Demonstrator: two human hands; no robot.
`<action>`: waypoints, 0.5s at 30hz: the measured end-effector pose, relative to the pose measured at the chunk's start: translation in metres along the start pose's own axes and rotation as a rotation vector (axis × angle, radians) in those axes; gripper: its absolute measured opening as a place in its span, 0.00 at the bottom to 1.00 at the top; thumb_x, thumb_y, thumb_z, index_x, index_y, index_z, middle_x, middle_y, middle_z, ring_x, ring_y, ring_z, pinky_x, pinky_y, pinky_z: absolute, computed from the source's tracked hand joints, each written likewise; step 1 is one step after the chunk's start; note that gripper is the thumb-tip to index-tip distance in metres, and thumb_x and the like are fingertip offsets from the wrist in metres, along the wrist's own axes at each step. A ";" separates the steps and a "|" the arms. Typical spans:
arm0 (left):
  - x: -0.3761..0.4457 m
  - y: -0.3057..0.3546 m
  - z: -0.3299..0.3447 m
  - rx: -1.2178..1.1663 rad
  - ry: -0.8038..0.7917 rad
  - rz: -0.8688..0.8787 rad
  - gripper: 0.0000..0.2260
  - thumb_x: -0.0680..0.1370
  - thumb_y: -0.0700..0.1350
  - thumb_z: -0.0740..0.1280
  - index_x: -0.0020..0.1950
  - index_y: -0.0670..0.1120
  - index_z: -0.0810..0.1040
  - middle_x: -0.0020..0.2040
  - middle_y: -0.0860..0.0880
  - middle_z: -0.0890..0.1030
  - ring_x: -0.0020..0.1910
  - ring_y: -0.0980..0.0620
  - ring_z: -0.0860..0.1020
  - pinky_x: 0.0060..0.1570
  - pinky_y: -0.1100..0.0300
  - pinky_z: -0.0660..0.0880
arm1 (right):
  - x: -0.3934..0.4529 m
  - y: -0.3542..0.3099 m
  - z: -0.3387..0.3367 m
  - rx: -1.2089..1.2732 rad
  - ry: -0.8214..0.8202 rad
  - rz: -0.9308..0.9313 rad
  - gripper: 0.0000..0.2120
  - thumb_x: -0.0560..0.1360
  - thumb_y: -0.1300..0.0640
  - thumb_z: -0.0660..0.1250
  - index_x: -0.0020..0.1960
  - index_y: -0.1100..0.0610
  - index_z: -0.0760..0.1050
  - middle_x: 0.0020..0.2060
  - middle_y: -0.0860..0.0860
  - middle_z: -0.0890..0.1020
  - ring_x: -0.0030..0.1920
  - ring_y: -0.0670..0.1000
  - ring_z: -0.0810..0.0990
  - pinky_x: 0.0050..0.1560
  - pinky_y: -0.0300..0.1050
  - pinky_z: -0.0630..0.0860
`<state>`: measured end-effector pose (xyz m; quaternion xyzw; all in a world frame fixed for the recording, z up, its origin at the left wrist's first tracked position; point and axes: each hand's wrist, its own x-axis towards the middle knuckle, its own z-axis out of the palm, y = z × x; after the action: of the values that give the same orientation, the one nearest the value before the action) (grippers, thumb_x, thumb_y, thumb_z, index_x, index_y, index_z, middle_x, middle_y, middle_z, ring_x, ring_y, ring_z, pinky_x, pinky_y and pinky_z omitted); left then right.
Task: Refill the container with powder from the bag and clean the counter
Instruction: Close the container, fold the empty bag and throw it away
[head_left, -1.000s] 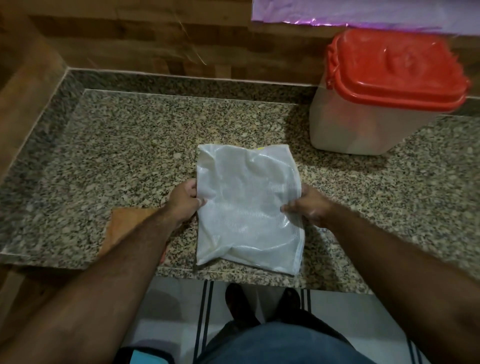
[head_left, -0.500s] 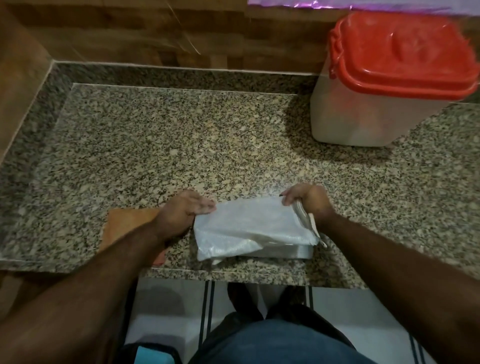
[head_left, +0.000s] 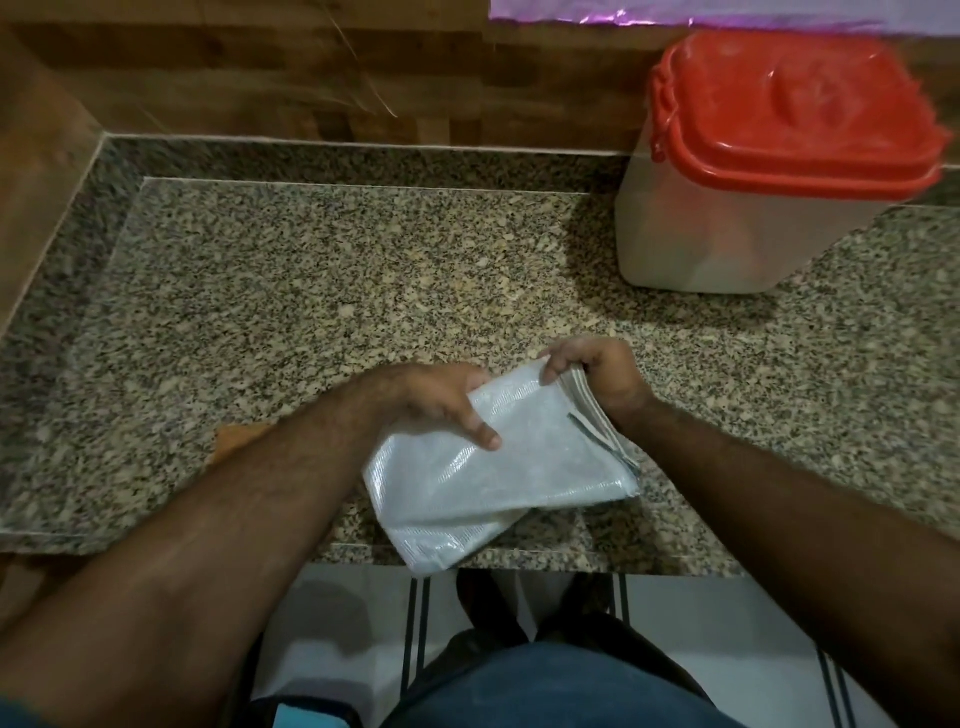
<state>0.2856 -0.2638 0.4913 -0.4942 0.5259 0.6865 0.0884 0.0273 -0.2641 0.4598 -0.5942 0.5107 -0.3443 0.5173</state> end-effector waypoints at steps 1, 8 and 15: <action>-0.003 0.000 0.002 -0.037 0.039 0.024 0.29 0.71 0.42 0.85 0.69 0.47 0.80 0.59 0.49 0.89 0.57 0.45 0.89 0.59 0.42 0.84 | 0.006 -0.005 -0.005 -0.099 -0.053 -0.030 0.07 0.70 0.70 0.77 0.42 0.60 0.88 0.46 0.50 0.88 0.50 0.46 0.87 0.54 0.39 0.83; -0.022 -0.037 -0.010 -0.203 0.290 0.066 0.17 0.77 0.42 0.79 0.65 0.48 0.84 0.58 0.49 0.90 0.59 0.46 0.88 0.63 0.41 0.82 | 0.005 -0.014 -0.045 0.276 0.149 0.392 0.12 0.84 0.66 0.63 0.60 0.57 0.83 0.59 0.54 0.87 0.59 0.55 0.84 0.63 0.57 0.80; -0.017 -0.048 0.011 -0.708 0.519 0.289 0.19 0.76 0.40 0.79 0.66 0.40 0.83 0.60 0.38 0.88 0.59 0.36 0.87 0.59 0.38 0.84 | -0.046 -0.004 0.022 0.731 -0.122 0.518 0.50 0.67 0.23 0.71 0.75 0.60 0.75 0.57 0.56 0.84 0.54 0.58 0.82 0.63 0.59 0.73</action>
<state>0.3184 -0.2278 0.4731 -0.5711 0.3275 0.6827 -0.3171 0.0381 -0.2144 0.4637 -0.2441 0.4562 -0.3256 0.7914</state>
